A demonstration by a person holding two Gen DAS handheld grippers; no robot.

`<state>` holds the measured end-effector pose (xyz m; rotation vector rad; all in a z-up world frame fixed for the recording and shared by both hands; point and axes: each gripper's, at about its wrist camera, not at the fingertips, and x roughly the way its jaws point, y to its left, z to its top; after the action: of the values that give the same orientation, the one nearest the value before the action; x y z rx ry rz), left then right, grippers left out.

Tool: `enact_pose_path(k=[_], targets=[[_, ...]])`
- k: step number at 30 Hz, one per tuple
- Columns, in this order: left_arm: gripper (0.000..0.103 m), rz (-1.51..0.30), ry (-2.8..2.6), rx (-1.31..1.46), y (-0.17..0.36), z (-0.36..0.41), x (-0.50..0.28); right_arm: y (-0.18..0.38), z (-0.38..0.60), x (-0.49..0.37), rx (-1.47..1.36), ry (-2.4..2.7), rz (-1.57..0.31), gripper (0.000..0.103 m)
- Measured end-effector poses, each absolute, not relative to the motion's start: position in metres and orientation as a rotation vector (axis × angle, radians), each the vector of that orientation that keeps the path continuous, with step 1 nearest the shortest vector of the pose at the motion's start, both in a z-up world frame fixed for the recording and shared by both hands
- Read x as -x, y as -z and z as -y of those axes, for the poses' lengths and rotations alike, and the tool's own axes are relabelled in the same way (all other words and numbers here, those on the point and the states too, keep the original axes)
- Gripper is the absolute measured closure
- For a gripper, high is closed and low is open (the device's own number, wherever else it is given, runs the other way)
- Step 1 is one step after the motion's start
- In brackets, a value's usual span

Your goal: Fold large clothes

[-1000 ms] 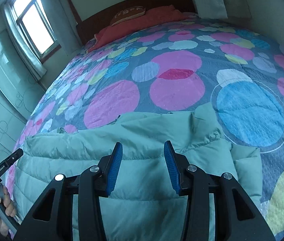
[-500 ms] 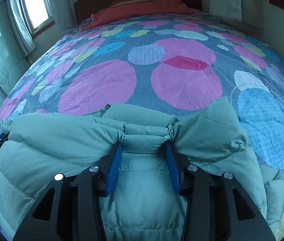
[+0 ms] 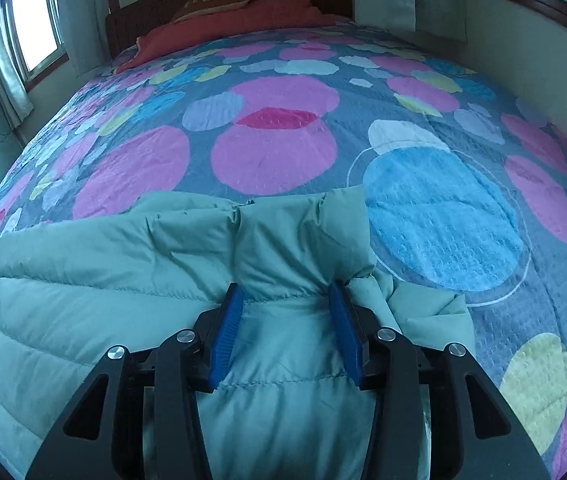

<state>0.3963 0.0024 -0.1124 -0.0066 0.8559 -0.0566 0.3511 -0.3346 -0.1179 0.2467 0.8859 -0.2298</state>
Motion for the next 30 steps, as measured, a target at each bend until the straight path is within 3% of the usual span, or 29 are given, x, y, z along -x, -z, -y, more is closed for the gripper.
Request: enact_pose_path(k=[4,12,16,21,25,30], targets=[[0.048,-0.786,0.125,0.028,0.093,0.015,-0.377,0.100,0.294,-0.338,-0.246,0.109,-0.818,0.058],[0.046,-0.881,0.167,-0.066,0.121,0.054,-0.383,0.122,0.258,-0.352,-0.206,0.047,-0.872,0.052],[0.046,-0.861,0.154,0.011,0.101,0.025,-0.363,0.099,0.279,-0.321,-0.246,0.077,-0.824,0.052],[0.040,-0.847,0.066,0.150,0.084,-0.034,-0.322,0.092,0.321,-0.263,-0.352,0.147,-0.817,0.043],[0.031,-0.885,-0.035,0.284,0.092,-0.081,-0.279,0.101,0.354,-0.212,-0.462,0.222,-0.818,0.035],[0.026,-0.959,-0.061,0.462,0.118,-0.113,-0.230,0.125,0.375,-0.169,-0.678,0.209,-0.836,0.035]])
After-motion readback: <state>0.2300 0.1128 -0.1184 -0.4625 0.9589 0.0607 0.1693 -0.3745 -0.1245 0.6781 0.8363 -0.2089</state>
